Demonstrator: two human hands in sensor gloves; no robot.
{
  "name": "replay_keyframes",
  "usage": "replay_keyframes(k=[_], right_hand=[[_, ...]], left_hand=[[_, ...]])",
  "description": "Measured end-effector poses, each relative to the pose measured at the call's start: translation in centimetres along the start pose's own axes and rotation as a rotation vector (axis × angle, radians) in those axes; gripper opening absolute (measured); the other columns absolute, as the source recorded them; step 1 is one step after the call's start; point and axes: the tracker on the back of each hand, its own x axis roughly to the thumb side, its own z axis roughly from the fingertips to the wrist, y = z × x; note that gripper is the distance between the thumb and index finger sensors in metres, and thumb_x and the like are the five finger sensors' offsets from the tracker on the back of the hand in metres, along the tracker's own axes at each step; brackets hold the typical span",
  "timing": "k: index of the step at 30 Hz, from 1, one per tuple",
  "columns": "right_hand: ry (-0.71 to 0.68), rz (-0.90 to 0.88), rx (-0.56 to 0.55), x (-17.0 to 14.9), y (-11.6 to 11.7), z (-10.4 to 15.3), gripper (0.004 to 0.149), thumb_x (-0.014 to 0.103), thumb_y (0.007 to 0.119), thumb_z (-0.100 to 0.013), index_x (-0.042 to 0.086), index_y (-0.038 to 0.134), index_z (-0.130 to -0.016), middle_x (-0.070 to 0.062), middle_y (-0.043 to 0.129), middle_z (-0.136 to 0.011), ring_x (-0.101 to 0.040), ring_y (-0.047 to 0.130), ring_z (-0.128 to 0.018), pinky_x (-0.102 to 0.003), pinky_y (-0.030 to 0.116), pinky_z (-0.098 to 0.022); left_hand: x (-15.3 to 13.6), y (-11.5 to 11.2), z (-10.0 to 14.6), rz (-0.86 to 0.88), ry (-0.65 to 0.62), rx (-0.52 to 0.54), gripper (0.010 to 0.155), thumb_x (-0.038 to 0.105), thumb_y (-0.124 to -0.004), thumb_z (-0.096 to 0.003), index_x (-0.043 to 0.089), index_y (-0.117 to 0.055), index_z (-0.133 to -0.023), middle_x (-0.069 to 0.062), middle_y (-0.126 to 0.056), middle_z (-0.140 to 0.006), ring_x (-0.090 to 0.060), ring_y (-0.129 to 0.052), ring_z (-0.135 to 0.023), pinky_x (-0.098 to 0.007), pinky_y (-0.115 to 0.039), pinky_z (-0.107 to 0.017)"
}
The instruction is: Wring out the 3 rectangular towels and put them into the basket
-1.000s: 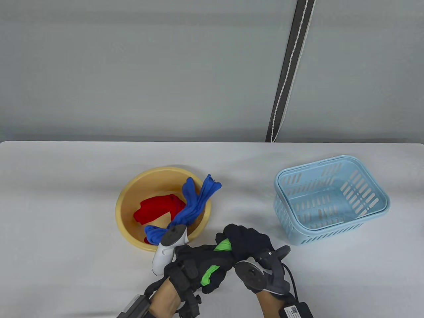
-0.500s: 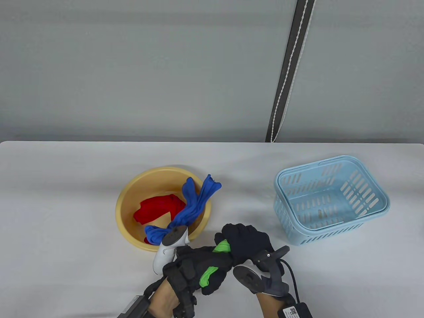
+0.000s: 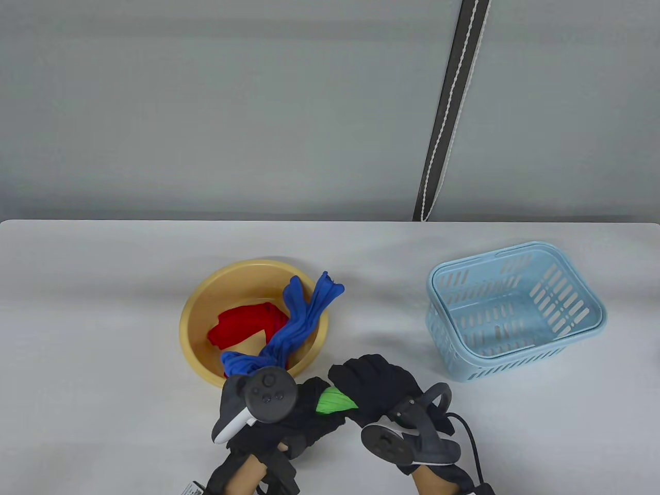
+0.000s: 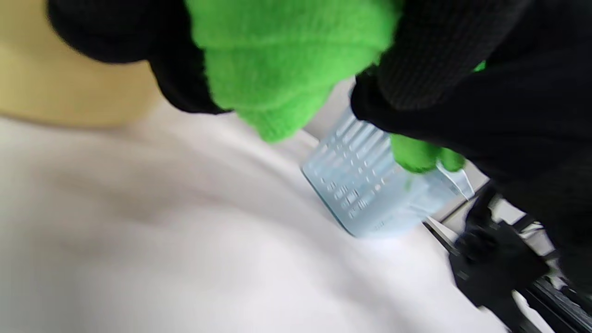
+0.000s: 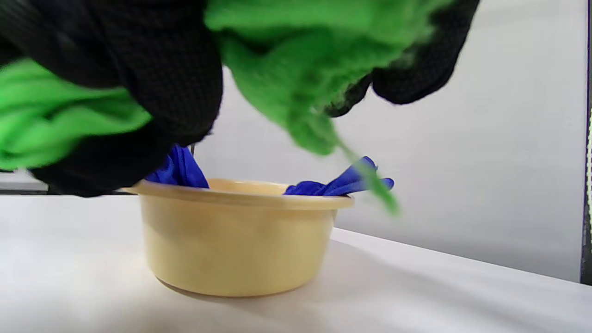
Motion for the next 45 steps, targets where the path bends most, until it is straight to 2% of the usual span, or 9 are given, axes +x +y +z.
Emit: replay_keyframes(k=[7,12,15,20,24,27,33,36,45], right_hand=[[0.112,-0.163,-0.121,-1.5,-2.7,0.0,0.071,0.04,0.095,-0.047,0.026,0.062,-0.109,-0.011,0.081,-0.101,-0.037,0.091,-0.086,-0.058,0.08,-0.056],[0.399,-0.212,-0.185,-7.0,-5.9,-0.3,0.069,0.043,0.089,-0.053,0.028,0.058,-0.112,-0.014,0.076,-0.105,-0.042,0.085,-0.09,-0.061,0.075,-0.059],[0.584,-0.207,-0.128,-11.6,-7.1,-0.3,0.069,0.044,0.086,-0.055,0.027,0.055,-0.114,-0.017,0.072,-0.108,-0.046,0.079,-0.094,-0.064,0.069,-0.063],[0.797,-0.17,-0.063,-18.0,-6.7,0.5,0.069,0.044,0.086,-0.056,0.024,0.056,-0.114,-0.021,0.071,-0.108,-0.049,0.077,-0.095,-0.068,0.065,-0.064],[0.899,-0.06,0.059,-21.5,-5.4,1.6,0.073,0.045,0.086,-0.055,0.02,0.053,-0.116,-0.024,0.067,-0.111,-0.053,0.071,-0.098,-0.072,0.059,-0.066],[0.896,-0.063,0.194,-22.3,-4.6,2.0,0.082,0.05,0.08,-0.057,0.02,0.036,-0.12,-0.028,0.051,-0.119,-0.057,0.058,-0.104,-0.076,0.05,-0.069],[0.856,-0.054,0.205,-21.6,-4.3,2.9,0.083,0.05,0.079,-0.058,0.021,0.033,-0.12,-0.029,0.047,-0.12,-0.058,0.052,-0.107,-0.078,0.047,-0.069],[0.828,-0.026,0.209,-20.4,-4.6,3.0,0.083,0.05,0.079,-0.058,0.021,0.034,-0.12,-0.028,0.047,-0.12,-0.058,0.052,-0.107,-0.078,0.046,-0.069],[0.734,0.005,0.146,-14.9,-6.0,2.3,0.081,0.049,0.079,-0.058,0.021,0.035,-0.12,-0.029,0.047,-0.12,-0.058,0.052,-0.107,-0.079,0.046,-0.069]], left_hand=[[2.0,4.2,2.0,-0.147,-0.008,0.217,0.08,0.063,-0.087,-0.0485,0.019,-0.061,-0.109,-0.014,-0.086,-0.1,-0.04,-0.094,-0.077,-0.056,-0.083,-0.053],[2.3,8.9,3.9,-0.231,-0.018,0.434,0.081,0.057,-0.084,-0.0507,0.02,-0.05,-0.114,-0.017,-0.069,-0.115,-0.047,-0.08,-0.094,-0.064,-0.074,-0.063],[1.6,11.0,4.4,-0.257,0.003,0.462,0.081,0.057,-0.083,-0.0509,0.021,-0.048,-0.114,-0.016,-0.063,-0.118,-0.048,-0.074,-0.099,-0.066,-0.07,-0.066],[-1.0,12.2,3.7,-0.236,0.104,0.354,0.084,0.06,-0.081,-0.0507,0.021,-0.045,-0.115,-0.016,-0.056,-0.122,-0.049,-0.067,-0.103,-0.069,-0.065,-0.069],[-3.6,10.2,2.1,-0.234,0.21,0.13,0.091,0.063,-0.081,-0.0493,0.021,-0.038,-0.117,-0.02,-0.047,-0.124,-0.053,-0.061,-0.105,-0.071,-0.06,-0.07],[-5.0,8.7,1.1,-0.262,0.263,0.018,0.094,0.064,-0.081,-0.0483,0.021,-0.035,-0.118,-0.022,-0.044,-0.124,-0.053,-0.06,-0.105,-0.072,-0.06,-0.07],[-6.8,6.7,-0.7,-0.294,0.309,-0.121,0.092,0.058,-0.086,-0.0481,0.02,-0.038,-0.117,-0.021,-0.051,-0.122,-0.052,-0.064,-0.103,-0.069,-0.063,-0.069],[-6.8,6.5,-1.5,-0.347,0.294,-0.133,0.082,0.049,-0.09,-0.0485,0.021,-0.05,-0.114,-0.018,-0.065,-0.117,-0.046,-0.079,-0.095,-0.064,-0.071,-0.065],[-5.8,6.9,-3.1,-0.538,0.297,-0.037,0.052,0.036,-0.088,-0.0511,0.025,-0.074,-0.1,-0.01,-0.092,-0.094,-0.032,-0.098,-0.063,-0.05,-0.086,-0.047]])
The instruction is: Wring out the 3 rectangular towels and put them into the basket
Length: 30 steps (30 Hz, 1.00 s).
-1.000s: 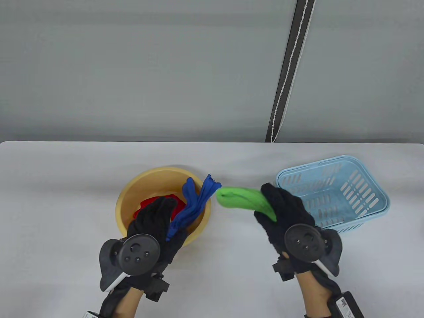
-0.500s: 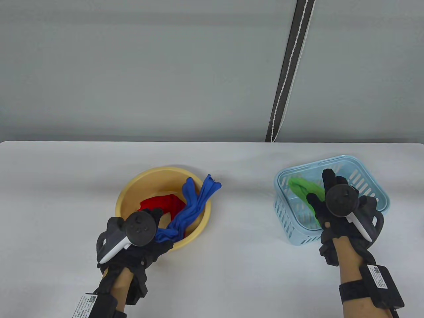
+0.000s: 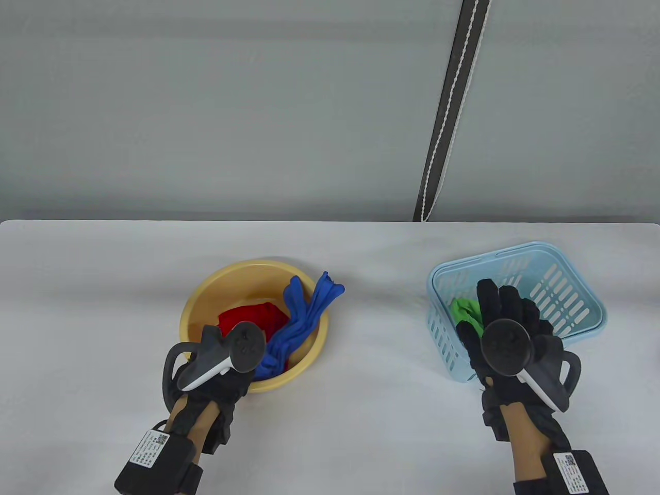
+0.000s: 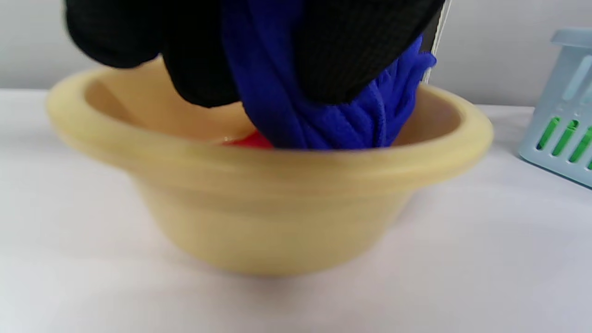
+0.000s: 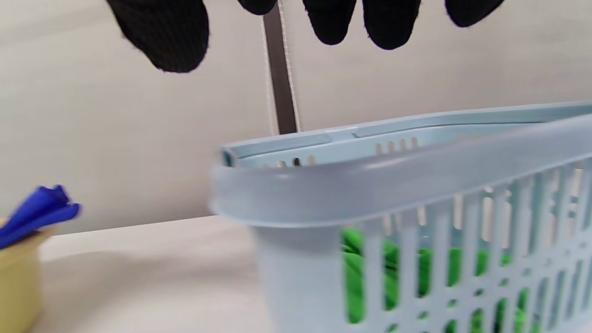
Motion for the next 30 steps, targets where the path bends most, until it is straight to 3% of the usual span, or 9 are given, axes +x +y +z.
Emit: replay_keyframes(k=[3,8,16,24,30], right_hand=[[-0.038,-0.03,-0.016,1.8,-0.2,1.1,0.081,0.049,0.078,-0.058,0.021,0.034,-0.12,-0.029,0.047,-0.12,-0.058,0.053,-0.107,-0.079,0.046,-0.069],[-0.107,-0.072,-0.017,4.6,0.0,2.6,0.082,0.049,0.078,-0.058,0.021,0.033,-0.12,-0.028,0.047,-0.12,-0.057,0.053,-0.107,-0.079,0.046,-0.069],[-0.209,-0.185,0.039,8.0,0.9,4.0,0.083,0.05,0.079,-0.058,0.021,0.032,-0.12,-0.028,0.047,-0.12,-0.058,0.054,-0.107,-0.079,0.046,-0.069],[-0.275,-0.279,0.061,8.8,0.0,4.5,0.088,0.054,0.078,-0.058,0.018,0.028,-0.121,-0.028,0.046,-0.121,-0.057,0.053,-0.108,-0.08,0.045,-0.069],[-0.394,-0.418,0.063,9.4,-1.5,4.7,0.105,0.064,0.076,-0.052,0.016,0.009,-0.119,-0.028,0.03,-0.124,-0.057,0.039,-0.112,-0.081,0.038,-0.071]], left_hand=[[0.4,1.3,0.1,-0.007,0.01,0.074,0.05,0.035,-0.087,-0.0522,0.025,-0.075,-0.1,-0.01,-0.092,-0.094,-0.03,-0.098,-0.058,-0.049,-0.086,-0.045],[1.6,4.6,1.1,0.008,0.03,0.294,0.045,0.032,-0.086,-0.0532,0.027,-0.077,-0.097,-0.011,-0.09,-0.095,-0.027,-0.097,-0.05,-0.045,-0.087,-0.038],[4.5,9.6,4.1,0.035,-0.075,0.614,0.044,0.031,-0.086,-0.0525,0.03,-0.079,-0.095,-0.007,-0.091,-0.096,-0.027,-0.099,-0.052,-0.044,-0.088,-0.036],[7.3,13.4,8.0,0.136,-0.183,0.82,0.043,0.032,-0.086,-0.0524,0.031,-0.079,-0.095,-0.006,-0.091,-0.096,-0.027,-0.1,-0.053,-0.043,-0.088,-0.036],[10.2,14.4,10.9,0.22,-0.297,0.898,0.042,0.031,-0.086,-0.0525,0.032,-0.079,-0.094,-0.004,-0.089,-0.098,-0.029,-0.099,-0.059,-0.044,-0.088,-0.038]])
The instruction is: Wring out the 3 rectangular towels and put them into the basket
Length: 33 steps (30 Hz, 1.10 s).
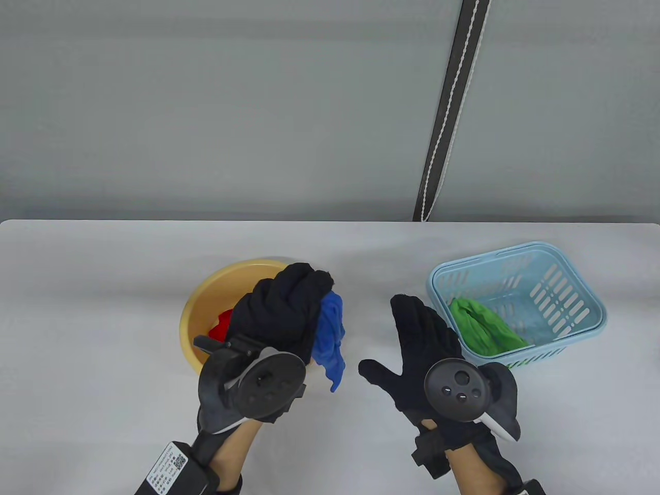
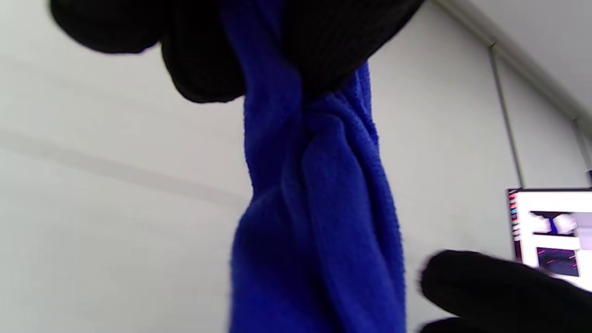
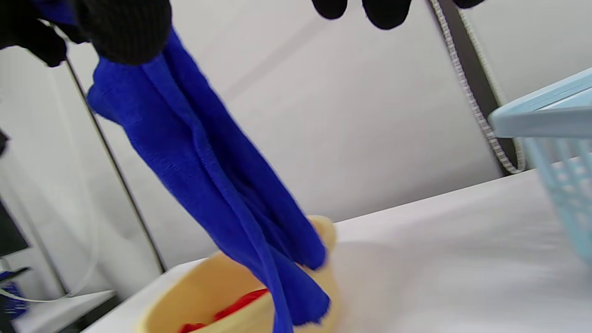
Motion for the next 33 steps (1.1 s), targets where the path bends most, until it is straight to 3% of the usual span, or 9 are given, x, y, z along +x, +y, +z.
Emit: replay_keyframes(k=[5,8,10,12,15,17,20,24,33], right_hand=[[-0.06,-0.262,0.037,0.7,0.6,-0.4,0.115,0.068,0.077,-0.045,0.012,0.008,-0.118,-0.029,0.032,-0.123,-0.057,0.04,-0.112,-0.081,0.038,-0.071],[-0.078,-0.406,0.003,0.9,1.3,-0.8,0.112,0.06,0.087,-0.046,0.012,0.018,-0.119,-0.024,0.059,-0.115,-0.053,0.063,-0.106,-0.08,0.045,-0.07],[-0.083,-0.468,-0.017,0.9,1.8,-1.2,0.093,0.053,0.091,-0.048,0.014,0.043,-0.117,-0.015,0.078,-0.099,-0.044,0.082,-0.092,-0.079,0.051,-0.068],[-0.053,-0.506,-0.037,0.9,2.4,-1.4,0.052,0.043,0.093,-0.052,0.021,0.074,-0.095,-0.015,0.076,-0.097,-0.043,0.081,-0.089,-0.078,0.055,-0.067],[-0.053,-0.503,-0.051,0.6,3.4,-2.1,0.046,0.038,0.093,-0.053,0.019,0.072,-0.089,-0.019,0.071,-0.106,-0.045,0.084,-0.091,-0.073,0.066,-0.065],[-0.043,-0.514,-0.086,0.3,4.0,-2.6,0.04,0.031,0.091,-0.054,0.019,0.07,-0.086,-0.016,0.084,-0.097,-0.04,0.097,-0.081,-0.064,0.078,-0.059],[-0.027,-0.527,-0.118,0.1,4.5,-2.8,0.041,0.029,0.09,-0.054,0.02,0.067,-0.088,-0.008,0.09,-0.084,-0.029,0.103,-0.068,-0.058,0.082,-0.056],[-0.031,-0.629,-0.097,-0.9,4.4,-3.4,0.052,0.028,0.089,-0.056,0.021,0.06,-0.1,-0.009,0.085,-0.088,-0.03,0.098,-0.072,-0.059,0.079,-0.058],[-0.059,-0.628,-0.016,-2.2,6.3,-3.8,0.055,0.025,0.096,-0.051,0.019,0.069,-0.099,-0.012,0.086,-0.085,-0.03,0.096,-0.064,-0.053,0.082,-0.05]], left_hand=[[2.8,1.0,1.0,0.144,-0.057,0.022,0.041,0.03,-0.086,-0.0522,0.033,-0.079,-0.093,-0.003,-0.089,-0.099,-0.03,-0.099,-0.064,-0.046,-0.088,-0.042],[3.6,1.4,1.5,0.241,-0.085,0.017,0.04,0.029,-0.086,-0.0521,0.033,-0.08,-0.092,-0.002,-0.088,-0.1,-0.03,-0.098,-0.067,-0.047,-0.088,-0.044],[3.6,1.9,1.9,0.276,-0.083,0.035,0.039,0.028,-0.086,-0.0518,0.033,-0.081,-0.091,-0.002,-0.088,-0.1,-0.031,-0.098,-0.068,-0.047,-0.088,-0.044],[3.1,2.4,2.4,0.297,-0.073,0.049,0.039,0.028,-0.086,-0.0516,0.033,-0.081,-0.09,-0.002,-0.089,-0.099,-0.031,-0.099,-0.067,-0.047,-0.088,-0.044],[1.4,2.7,3.5,0.271,-0.042,0.056,0.038,0.028,-0.087,-0.0513,0.033,-0.082,-0.089,-0.002,-0.09,-0.098,-0.031,-0.099,-0.067,-0.047,-0.088,-0.044],[0.2,2.7,4.3,0.26,-0.018,0.043,0.038,0.028,-0.087,-0.0512,0.033,-0.082,-0.089,-0.002,-0.09,-0.098,-0.031,-0.099,-0.067,-0.047,-0.088,-0.045],[-1.4,2.5,5.8,0.246,0.007,0.042,0.039,0.028,-0.088,-0.0508,0.033,-0.083,-0.089,-0.002,-0.091,-0.097,-0.031,-0.099,-0.067,-0.048,-0.088,-0.045],[-3.8,1.2,8.3,0.23,0.07,-0.001,0.04,0.03,-0.09,-0.0495,0.033,-0.083,-0.089,-0.002,-0.093,-0.094,-0.031,-0.099,-0.07,-0.049,-0.087,-0.047],[-7.5,-5.8,12.1,0.167,0.232,-0.265,0.048,0.036,-0.09,-0.0495,0.031,-0.074,-0.094,-0.005,-0.089,-0.099,-0.037,-0.093,-0.08,-0.055,-0.083,-0.054]])
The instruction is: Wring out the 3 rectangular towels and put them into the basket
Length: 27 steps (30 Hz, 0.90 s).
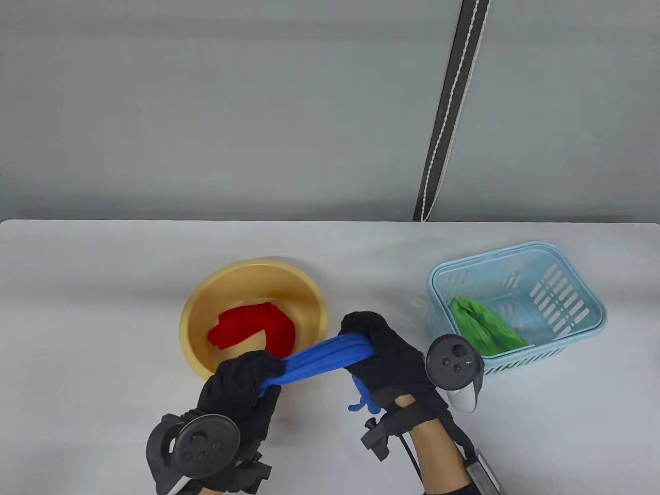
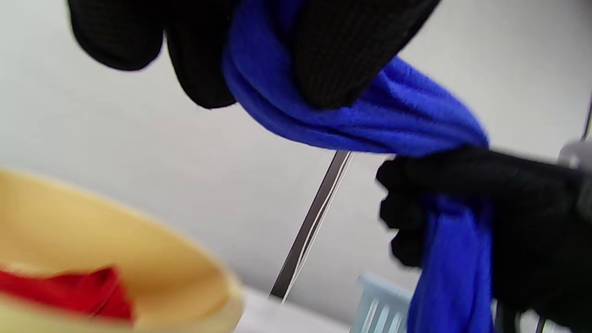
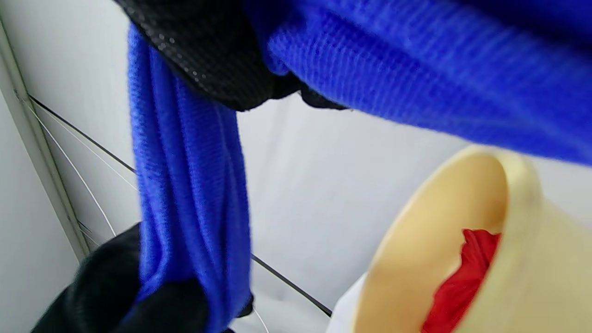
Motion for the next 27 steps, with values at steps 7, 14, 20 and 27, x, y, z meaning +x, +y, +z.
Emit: replay_keyframes(k=[7,14,20,27], right_hand=[[-0.013,0.188,0.001,-0.3,0.3,0.3,0.051,0.029,0.094,-0.053,0.019,0.07,-0.097,-0.011,0.087,-0.081,-0.027,0.095,-0.056,-0.049,0.083,-0.046],[-0.022,0.296,0.046,0.0,1.3,0.1,0.049,0.03,0.092,-0.054,0.018,0.071,-0.096,-0.01,0.087,-0.077,-0.026,0.095,-0.053,-0.048,0.083,-0.044],[-0.038,0.27,0.087,0.8,2.2,0.2,0.048,0.03,0.092,-0.053,0.018,0.072,-0.095,-0.01,0.088,-0.076,-0.025,0.095,-0.052,-0.048,0.083,-0.042],[0.033,0.171,0.076,-0.1,2.0,0.1,0.051,0.027,0.096,-0.05,0.018,0.073,-0.095,-0.011,0.088,-0.078,-0.028,0.096,-0.054,-0.049,0.083,-0.043]], left_hand=[[-2.4,-0.8,0.5,0.011,0.049,-0.095,0.071,0.044,-0.091,-0.0489,0.024,-0.059,-0.109,-0.016,-0.067,-0.115,-0.046,-0.077,-0.095,-0.064,-0.072,-0.065],[1.5,-1.0,0.4,0.187,-0.133,0.016,0.092,0.056,-0.09,-0.0471,0.018,-0.044,-0.117,-0.023,-0.052,-0.122,-0.052,-0.062,-0.104,-0.071,-0.06,-0.071],[2.6,-5.2,-2.1,0.104,-0.095,-0.127,0.1,0.061,-0.091,-0.0444,0.017,-0.04,-0.118,-0.016,-0.069,-0.117,-0.048,-0.075,-0.1,-0.069,-0.066,-0.069],[0.0,-7.6,-2.7,0.254,0.005,-0.119,0.059,0.043,-0.092,-0.0497,0.02,-0.073,-0.101,0.0,-0.103,-0.072,-0.031,-0.105,-0.063,-0.057,-0.085,-0.054]])
